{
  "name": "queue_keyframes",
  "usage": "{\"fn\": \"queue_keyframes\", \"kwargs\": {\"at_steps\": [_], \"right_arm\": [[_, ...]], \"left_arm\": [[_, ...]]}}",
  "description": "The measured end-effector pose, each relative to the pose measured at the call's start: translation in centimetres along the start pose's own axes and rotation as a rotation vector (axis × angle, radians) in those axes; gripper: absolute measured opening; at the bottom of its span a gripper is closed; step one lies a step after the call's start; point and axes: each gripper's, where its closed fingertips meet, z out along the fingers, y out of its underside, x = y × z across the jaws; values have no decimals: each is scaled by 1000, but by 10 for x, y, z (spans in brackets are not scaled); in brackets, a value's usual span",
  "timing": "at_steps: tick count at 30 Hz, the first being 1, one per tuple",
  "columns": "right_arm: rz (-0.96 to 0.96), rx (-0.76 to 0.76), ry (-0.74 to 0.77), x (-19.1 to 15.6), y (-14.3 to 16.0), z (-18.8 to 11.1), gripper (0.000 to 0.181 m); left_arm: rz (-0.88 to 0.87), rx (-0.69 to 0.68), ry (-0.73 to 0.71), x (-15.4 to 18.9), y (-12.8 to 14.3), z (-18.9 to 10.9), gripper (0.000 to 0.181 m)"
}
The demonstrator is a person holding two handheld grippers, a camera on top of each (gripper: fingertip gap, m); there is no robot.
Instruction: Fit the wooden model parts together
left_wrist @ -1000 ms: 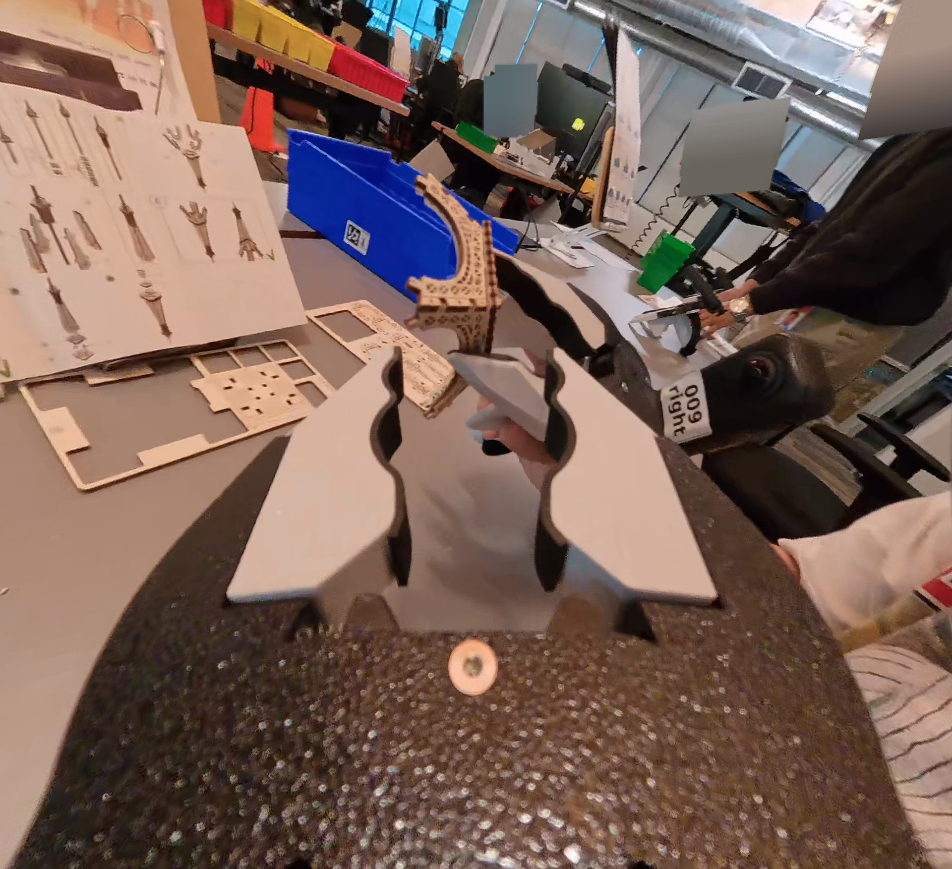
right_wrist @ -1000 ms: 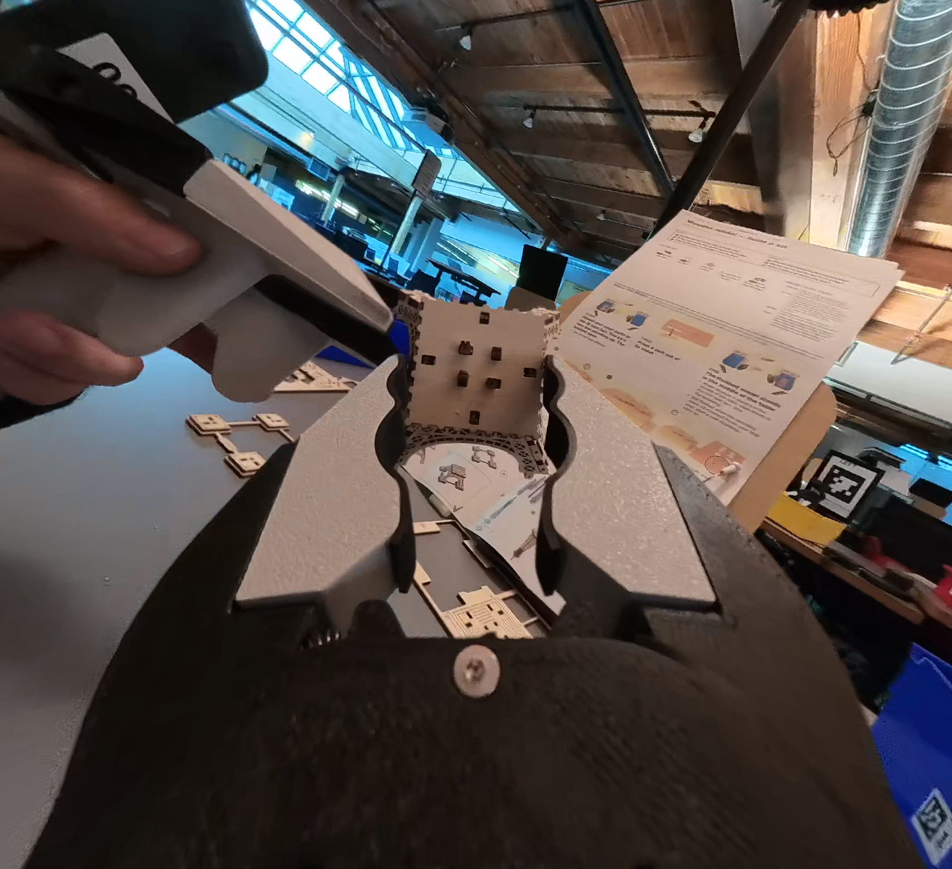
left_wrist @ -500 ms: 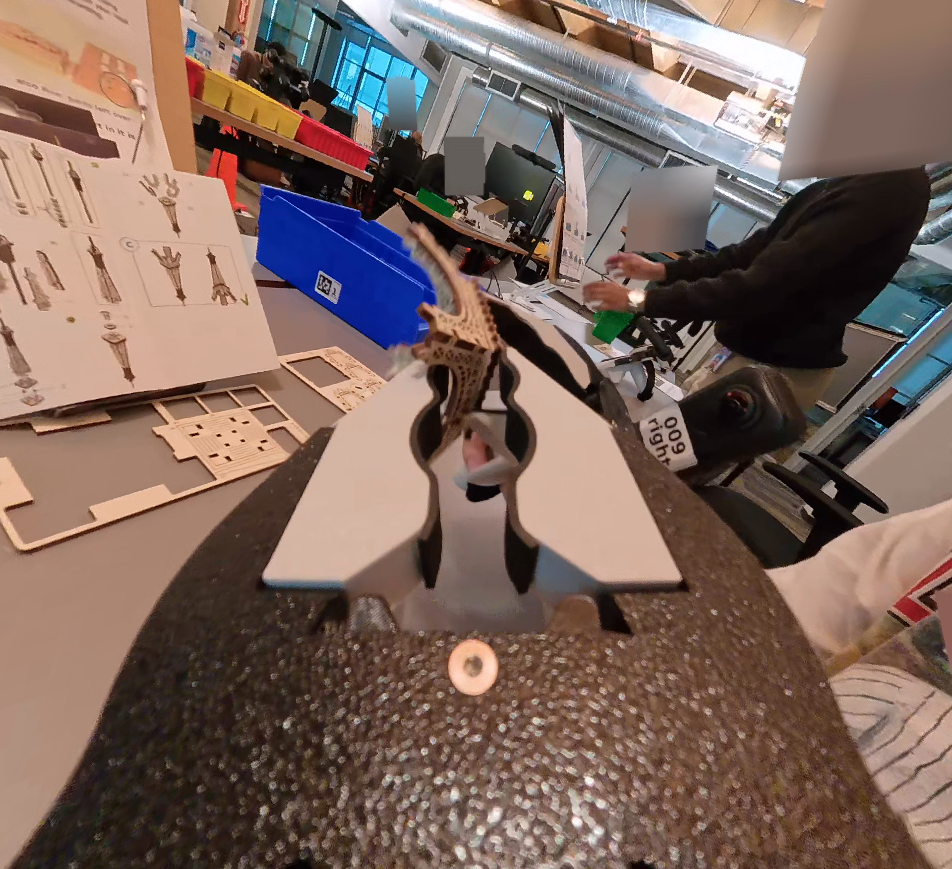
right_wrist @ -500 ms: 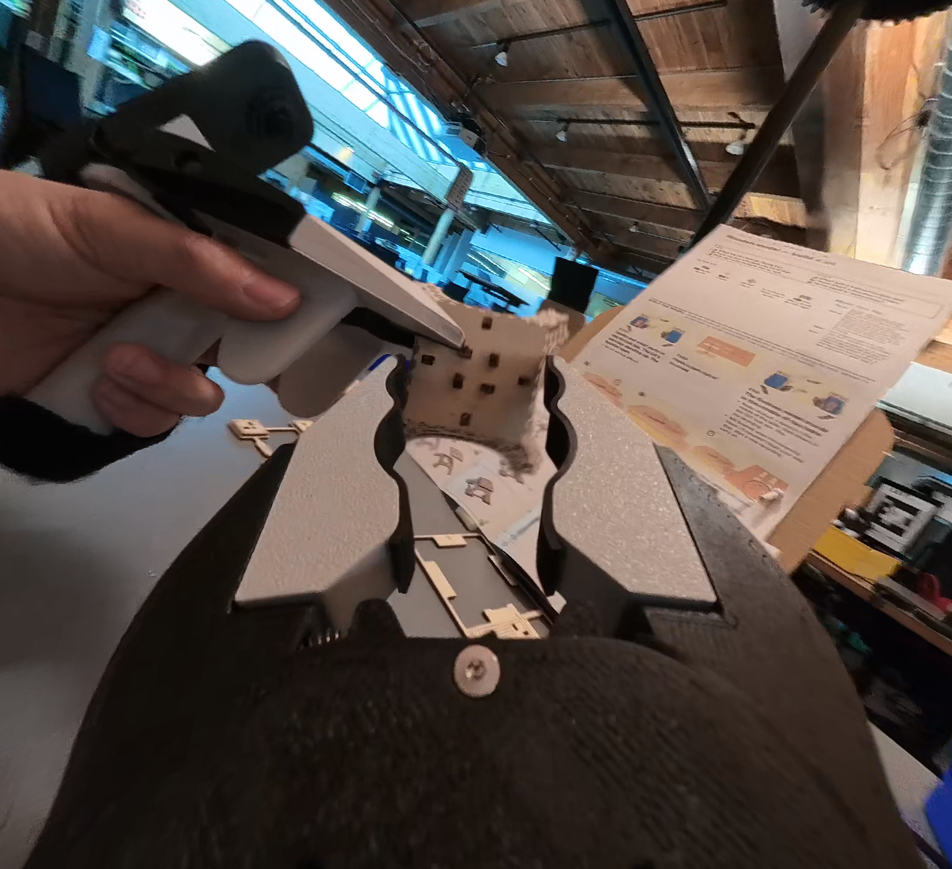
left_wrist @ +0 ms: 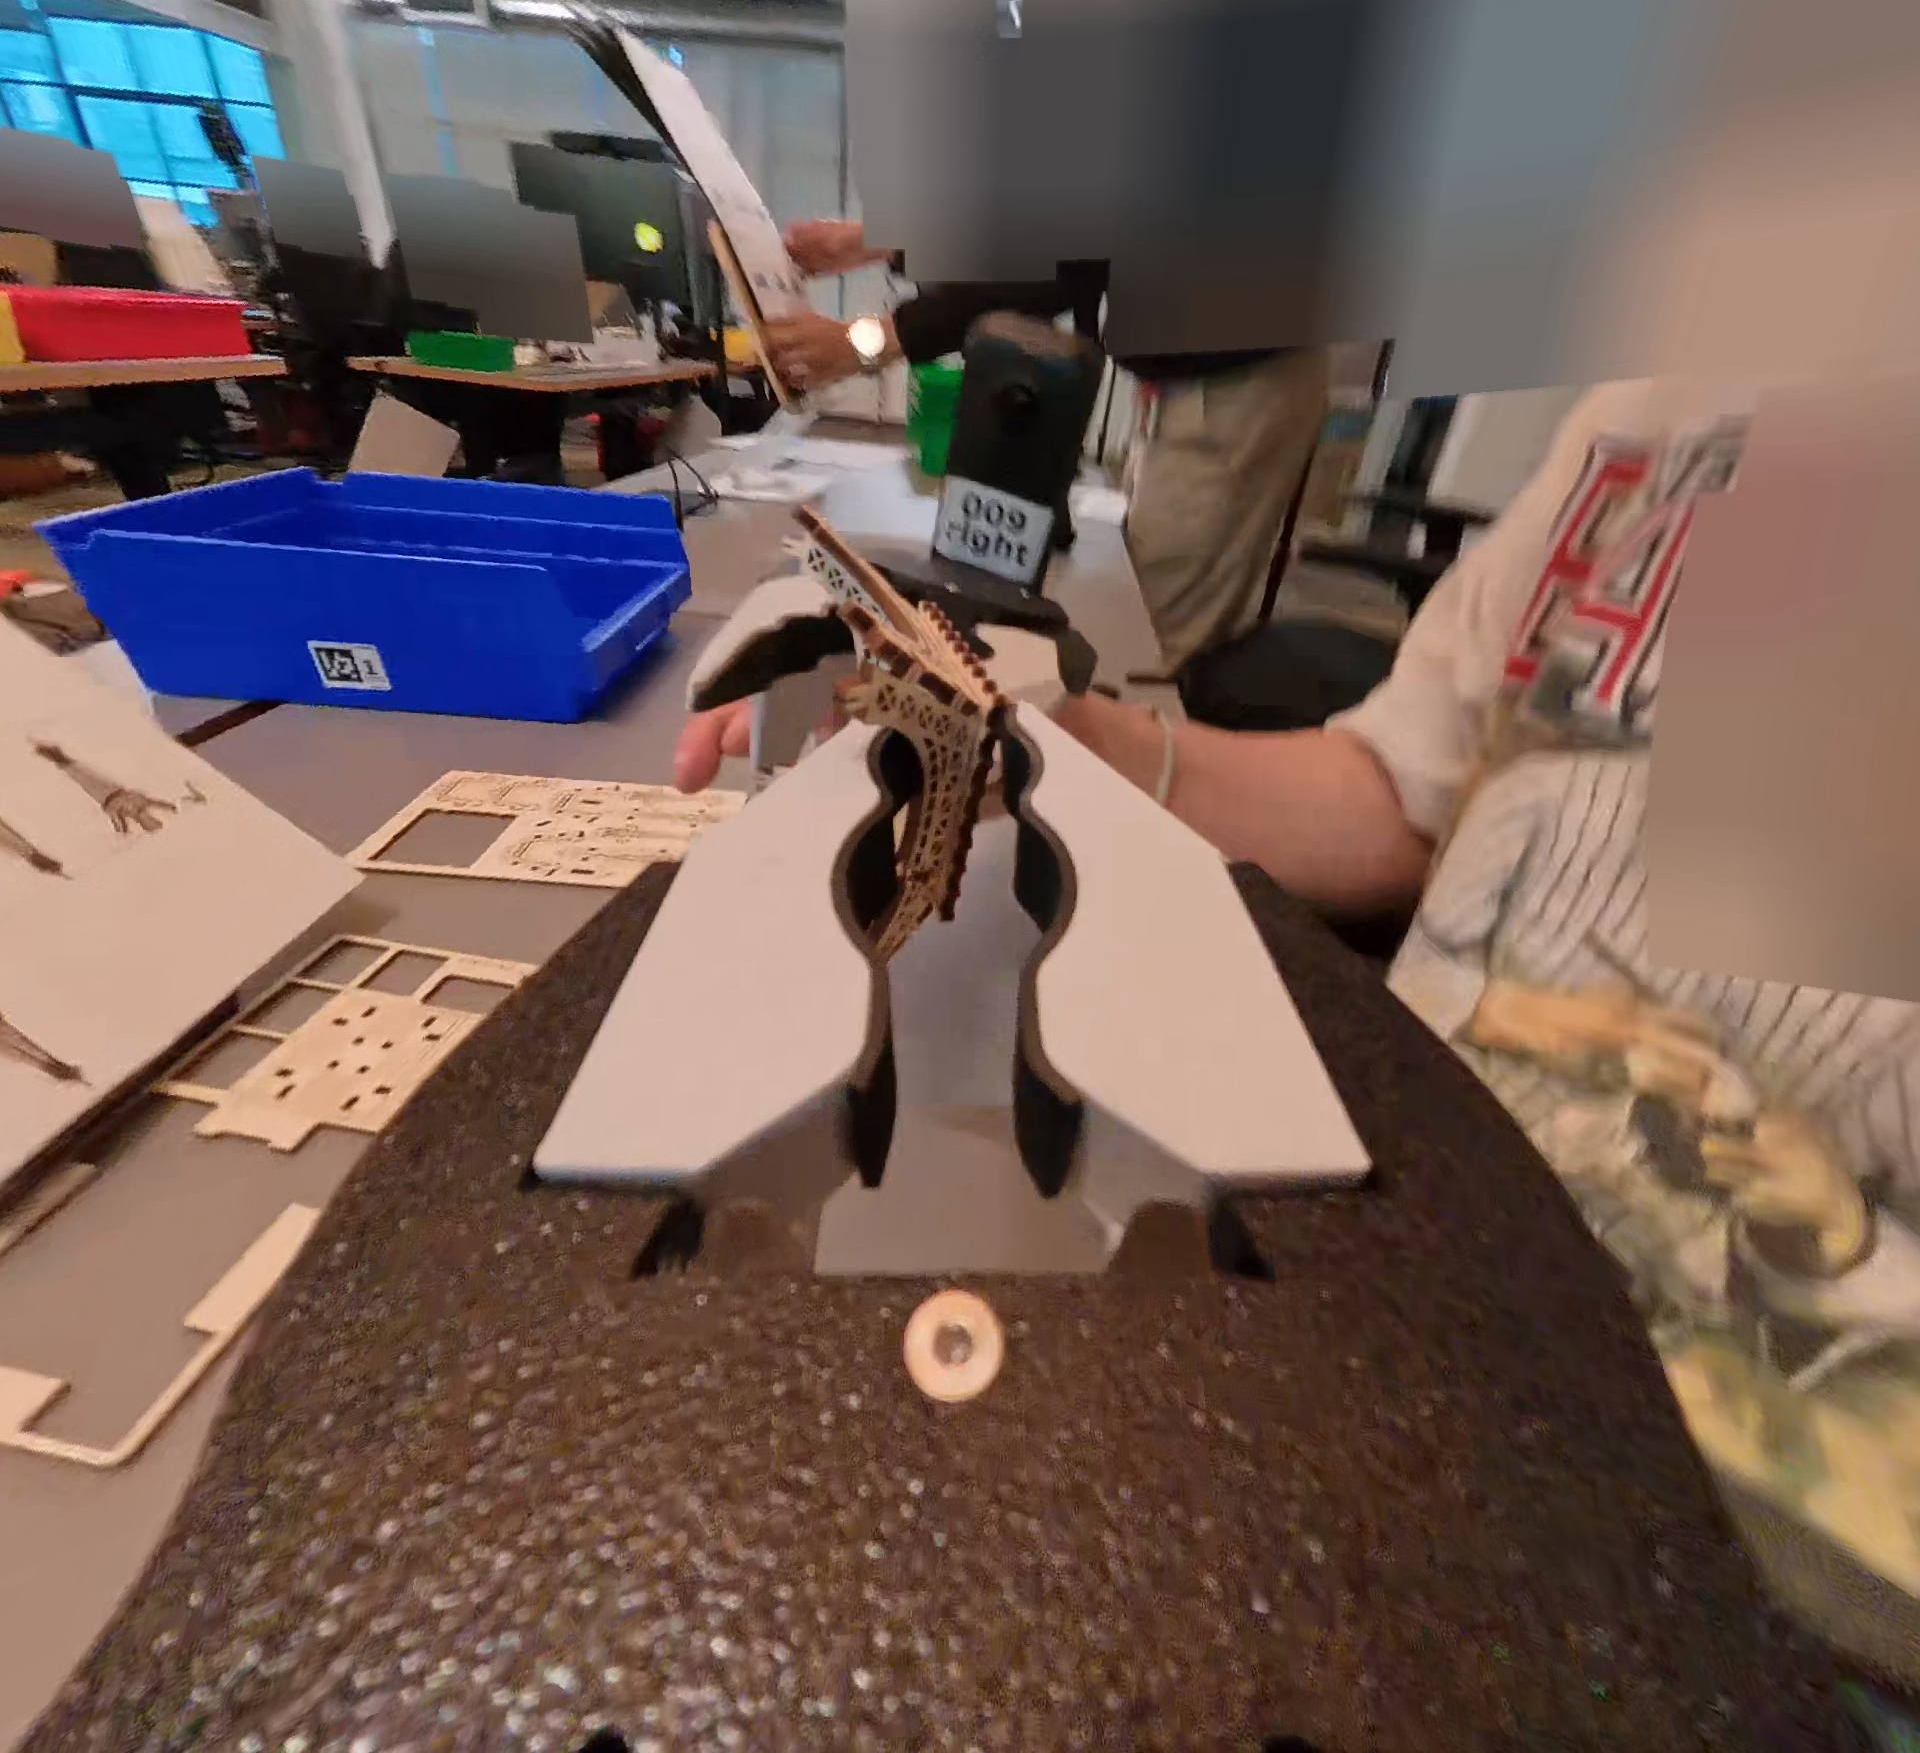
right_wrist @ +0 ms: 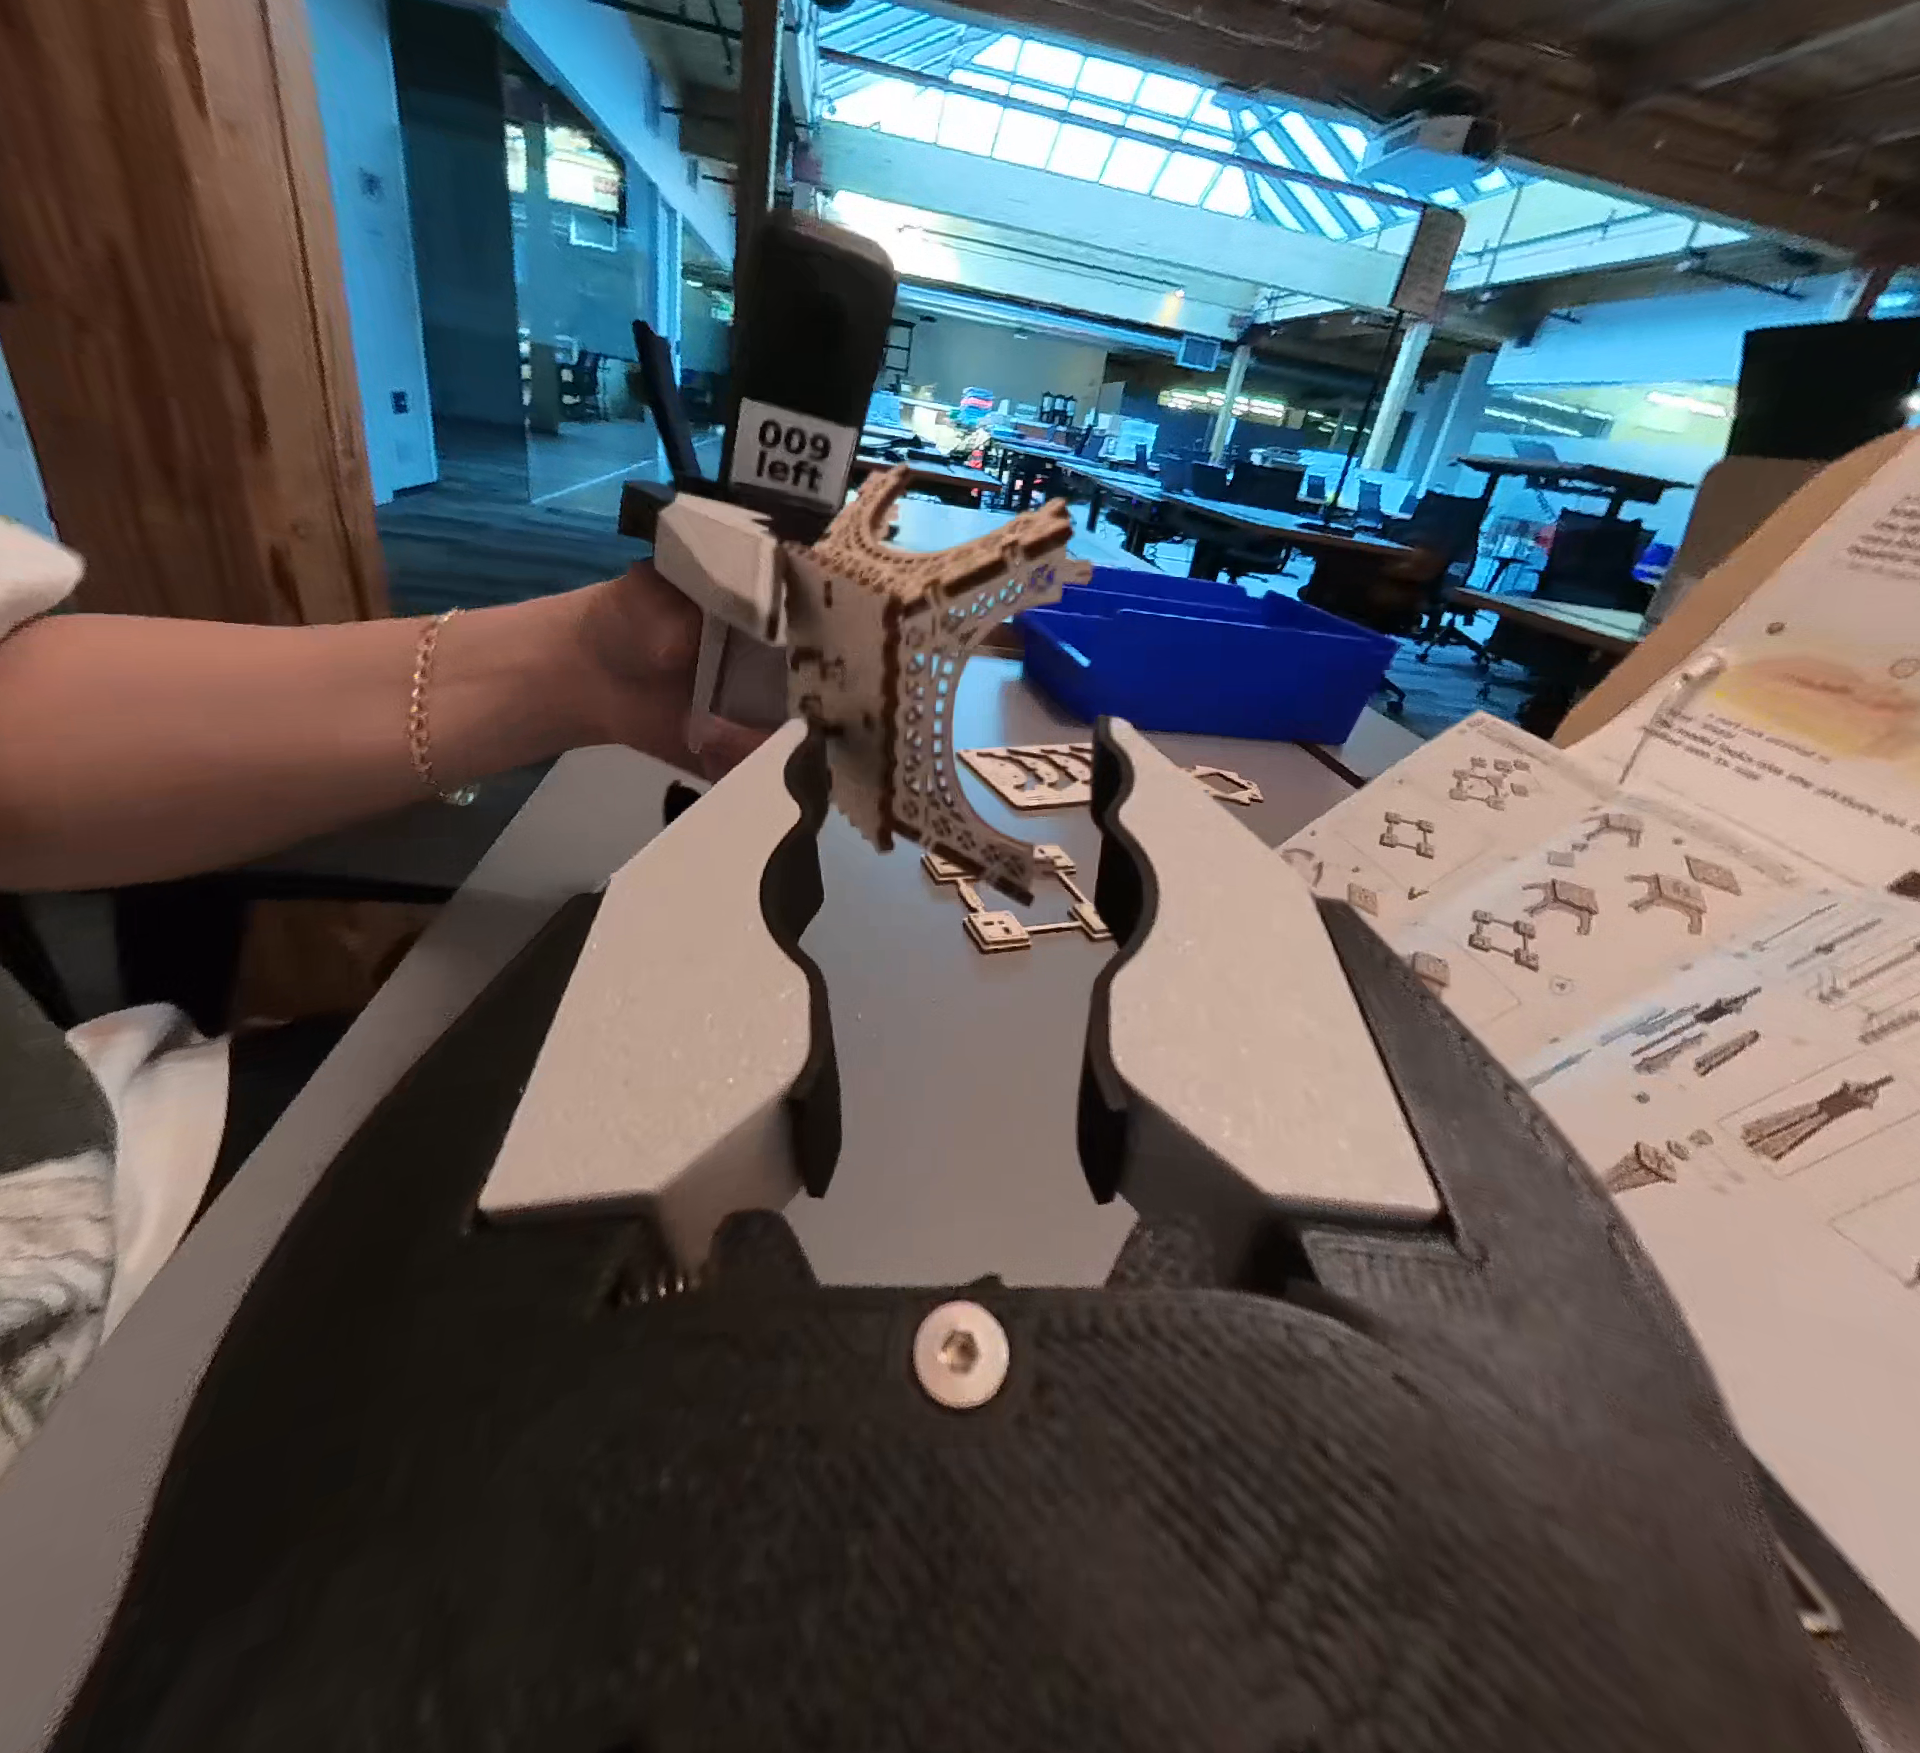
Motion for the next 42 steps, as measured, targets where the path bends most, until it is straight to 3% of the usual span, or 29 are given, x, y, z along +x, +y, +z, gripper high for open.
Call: {"fn": "queue_keyframes", "kwargs": {"at_steps": [7,18,25,31,35,39,42], "right_arm": [[-306,-54,-158,-35,10,-4,25],[-675,1,-80,-52,-30,-2,15],[-674,9,-185,-76,-34,3,9],[-607,-6,-187,-71,-34,-1,32],[-448,-107,-197,-56,-19,-16,55],[109,-117,-102,-10,-10,-25,103],[437,25,-201,-14,-7,-6,105]], "left_arm": [[337,-284,41,18,26,5,14],[857,-459,-126,29,-8,-1,17],[898,-527,-51,43,-6,-9,14],[973,-568,-70,43,1,-10,12],[1129,-640,-212,26,3,-14,12],[1278,-591,-429,5,-5,-18,13],[1338,-520,-498,2,-10,-11,13]]}}
